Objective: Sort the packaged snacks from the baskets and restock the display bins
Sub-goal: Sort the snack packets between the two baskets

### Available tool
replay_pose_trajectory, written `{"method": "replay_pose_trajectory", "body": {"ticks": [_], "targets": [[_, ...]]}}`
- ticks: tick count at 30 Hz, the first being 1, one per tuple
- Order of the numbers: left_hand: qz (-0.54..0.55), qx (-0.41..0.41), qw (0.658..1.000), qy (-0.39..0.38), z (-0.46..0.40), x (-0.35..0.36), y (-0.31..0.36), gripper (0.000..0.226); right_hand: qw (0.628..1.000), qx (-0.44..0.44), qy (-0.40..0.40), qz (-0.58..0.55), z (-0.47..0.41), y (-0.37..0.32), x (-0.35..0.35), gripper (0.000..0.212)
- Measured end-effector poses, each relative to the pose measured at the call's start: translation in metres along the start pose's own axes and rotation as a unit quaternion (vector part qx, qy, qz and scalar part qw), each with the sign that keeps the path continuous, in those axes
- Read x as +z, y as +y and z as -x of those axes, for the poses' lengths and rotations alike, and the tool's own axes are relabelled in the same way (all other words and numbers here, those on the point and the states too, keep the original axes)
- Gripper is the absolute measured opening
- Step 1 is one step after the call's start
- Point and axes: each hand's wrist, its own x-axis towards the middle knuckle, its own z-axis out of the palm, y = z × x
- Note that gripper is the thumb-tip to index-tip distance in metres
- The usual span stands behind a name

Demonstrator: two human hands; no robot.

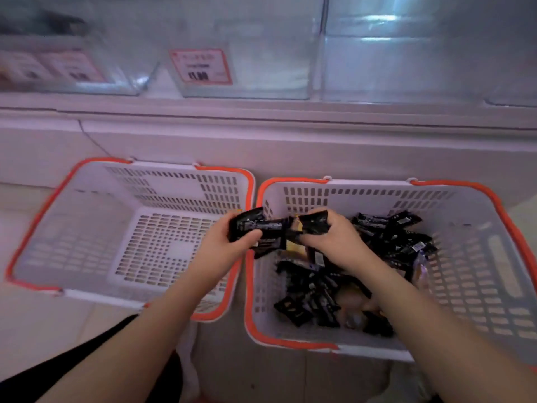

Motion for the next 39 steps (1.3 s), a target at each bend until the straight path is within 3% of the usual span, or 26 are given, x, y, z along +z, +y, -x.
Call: {"method": "replay_pose_trajectory", "body": {"ticks": [3, 5, 7, 9, 12, 14, 16, 19, 22, 26, 30, 33, 36, 39], "targets": [[0.115, -0.049, 0.980, 0.154, 0.009, -0.054, -0.006, 0.014, 0.987, 0.020, 0.002, -0.156, -0.003, -0.043, 0.064, 0.022], [0.140, -0.099, 0.960, 0.223, 0.018, -0.078, -0.022, 0.010, 0.961, 0.110, 0.001, -0.254, -0.003, -0.050, 0.106, 0.022], [0.088, -0.165, 0.952, 0.241, 0.023, -0.090, -0.042, 0.014, 0.911, 0.233, -0.009, -0.341, -0.002, -0.051, 0.143, 0.016], [0.016, -0.205, 0.952, 0.226, 0.026, -0.092, -0.062, 0.020, 0.874, 0.300, 0.022, -0.382, 0.000, -0.051, 0.169, 0.011], [-0.074, -0.228, 0.954, 0.177, 0.026, -0.088, -0.080, 0.022, 0.898, 0.271, 0.061, -0.342, 0.001, -0.052, 0.181, 0.016], [-0.109, -0.226, 0.959, 0.130, 0.025, -0.081, -0.088, 0.024, 0.926, 0.236, 0.019, -0.294, 0.002, -0.054, 0.176, 0.026], [-0.127, -0.215, 0.964, 0.087, 0.023, -0.071, -0.093, 0.020, 0.956, 0.188, -0.022, -0.225, 0.003, -0.054, 0.169, 0.022], [-0.160, -0.188, 0.968, 0.051, 0.018, -0.053, -0.089, 0.024, 0.989, 0.124, -0.025, -0.080, 0.003, -0.041, 0.155, 0.038], [-0.207, -0.093, 0.973, 0.052, 0.010, -0.034, -0.071, 0.031, 0.994, 0.097, 0.041, -0.025, 0.007, -0.012, 0.124, 0.021], [-0.235, 0.075, 0.967, -0.069, 0.008, 0.007, -0.043, 0.021, 0.974, 0.176, 0.115, 0.081, 0.019, 0.045, 0.067, 0.016], [-0.275, 0.121, 0.932, -0.204, 0.010, 0.054, -0.042, 0.019, 0.938, 0.265, 0.140, 0.173, 0.025, 0.087, 0.026, 0.024], [-0.386, 0.058, 0.870, -0.302, 0.013, 0.084, -0.058, 0.026, 0.932, 0.267, 0.123, 0.210, 0.022, 0.106, 0.015, 0.032], [-0.502, -0.015, 0.775, -0.384, 0.016, 0.104, -0.079, 0.032, 0.940, 0.191, 0.044, 0.280, 0.015, 0.119, 0.013, 0.038], [-0.550, -0.068, 0.732, -0.396, 0.010, 0.116, -0.097, 0.034, 0.926, 0.085, -0.077, 0.360, 0.003, 0.128, 0.009, 0.049]]}}
